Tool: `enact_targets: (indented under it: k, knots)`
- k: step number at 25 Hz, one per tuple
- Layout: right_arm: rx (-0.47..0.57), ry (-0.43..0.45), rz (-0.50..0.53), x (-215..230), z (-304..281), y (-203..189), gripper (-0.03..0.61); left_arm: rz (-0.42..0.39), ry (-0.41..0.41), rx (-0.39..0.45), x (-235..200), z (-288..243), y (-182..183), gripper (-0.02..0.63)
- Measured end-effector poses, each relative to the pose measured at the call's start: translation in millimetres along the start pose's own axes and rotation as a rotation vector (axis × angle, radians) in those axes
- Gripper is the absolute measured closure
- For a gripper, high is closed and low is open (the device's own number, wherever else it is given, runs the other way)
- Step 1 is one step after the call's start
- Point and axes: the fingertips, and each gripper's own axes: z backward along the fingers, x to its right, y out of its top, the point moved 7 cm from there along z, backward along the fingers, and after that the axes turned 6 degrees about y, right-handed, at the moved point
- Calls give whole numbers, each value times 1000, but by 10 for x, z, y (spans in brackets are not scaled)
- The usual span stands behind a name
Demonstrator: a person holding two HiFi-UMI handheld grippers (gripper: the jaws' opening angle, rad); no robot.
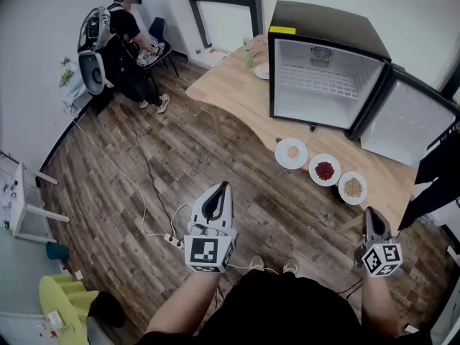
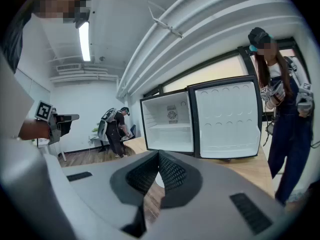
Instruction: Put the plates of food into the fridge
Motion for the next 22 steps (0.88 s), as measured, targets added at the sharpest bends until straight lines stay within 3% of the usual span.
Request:
enact_targets:
  k: [14, 22]
  knots:
    - [34, -86, -57, -16, 127, -59, 557, 10, -75, 8, 18, -160, -32, 610]
    - [61, -140, -74, -260, 221, -100, 557, 17, -143, 23, -107, -222, -79, 609]
